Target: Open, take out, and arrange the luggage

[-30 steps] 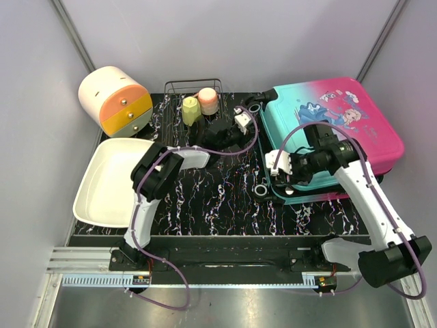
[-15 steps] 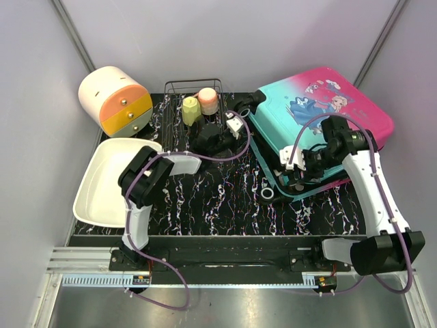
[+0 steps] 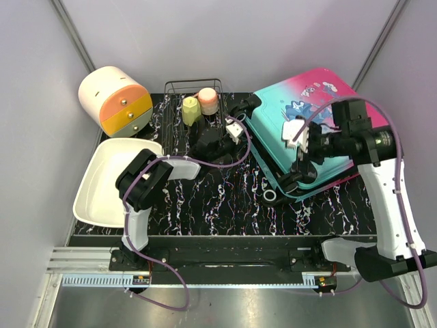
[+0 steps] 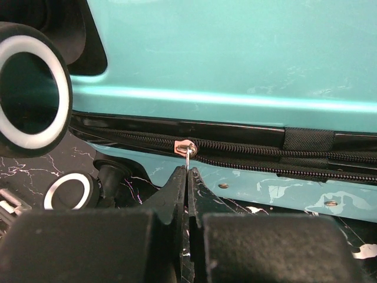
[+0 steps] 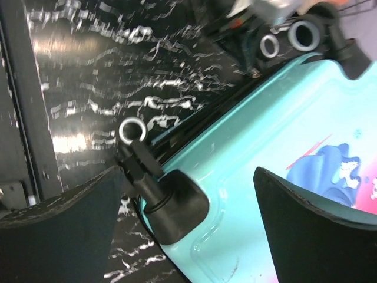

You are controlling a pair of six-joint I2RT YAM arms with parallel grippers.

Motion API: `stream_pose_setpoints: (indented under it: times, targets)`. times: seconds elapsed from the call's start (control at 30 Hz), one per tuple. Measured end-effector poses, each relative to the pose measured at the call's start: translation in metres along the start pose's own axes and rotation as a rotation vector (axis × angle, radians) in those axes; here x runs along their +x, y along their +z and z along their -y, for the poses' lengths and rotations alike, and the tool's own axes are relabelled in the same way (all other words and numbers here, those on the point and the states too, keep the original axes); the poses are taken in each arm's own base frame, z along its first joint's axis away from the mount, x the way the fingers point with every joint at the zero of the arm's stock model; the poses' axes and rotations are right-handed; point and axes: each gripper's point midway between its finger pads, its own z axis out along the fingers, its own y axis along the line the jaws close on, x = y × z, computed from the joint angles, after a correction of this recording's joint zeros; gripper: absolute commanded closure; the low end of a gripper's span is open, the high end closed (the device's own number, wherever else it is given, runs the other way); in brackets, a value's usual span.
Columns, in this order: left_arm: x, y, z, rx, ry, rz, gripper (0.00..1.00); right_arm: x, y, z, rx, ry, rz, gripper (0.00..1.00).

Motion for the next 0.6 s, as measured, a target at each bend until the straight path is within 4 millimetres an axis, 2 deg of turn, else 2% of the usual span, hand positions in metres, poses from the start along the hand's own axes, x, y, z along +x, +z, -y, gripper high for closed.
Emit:
stream_pose_setpoints:
  times: [0.1, 0.17, 0.23, 0.27, 0.33, 0.4, 0.5, 0.53, 0.6]
  targets:
    - [0.001, -0.002, 0.000, -0.003, 0.010, 0.007, 1.00, -0.024, -0.014, 0.020, 0.060, 0.104, 0.042, 0.00]
    - [0.004, -0.005, 0.003, 0.000, 0.020, 0.005, 1.00, -0.027, -0.015, 0.044, 0.098, 0.207, 0.032, 0.01]
    - [0.004, -0.008, 0.007, 0.006, 0.036, 0.008, 1.00, -0.018, -0.017, 0.065, 0.145, 0.326, 0.018, 0.02]
    - [0.004, -0.010, 0.009, 0.009, 0.046, 0.010, 1.00, -0.002, -0.017, 0.080, 0.179, 0.435, -0.005, 0.04]
    - [0.004, -0.013, 0.014, 0.017, 0.058, 0.009, 1.00, 0.030, -0.021, 0.095, 0.234, 0.623, -0.043, 0.06]
    - [0.003, -0.016, 0.018, 0.023, 0.064, 0.010, 1.00, 0.075, -0.038, 0.107, 0.331, 0.865, -0.088, 0.09]
    - [0.002, -0.018, 0.021, 0.027, 0.066, 0.015, 1.00, 0.124, -0.074, 0.106, 0.491, 1.124, -0.133, 0.18]
    - [0.002, -0.017, 0.022, 0.028, 0.066, 0.017, 1.00, 0.136, -0.087, 0.103, 0.547, 1.187, -0.143, 0.24]
    - [0.001, -0.017, 0.022, 0.028, 0.067, 0.017, 1.00, 0.154, -0.112, 0.096, 0.645, 1.285, -0.145, 0.32]
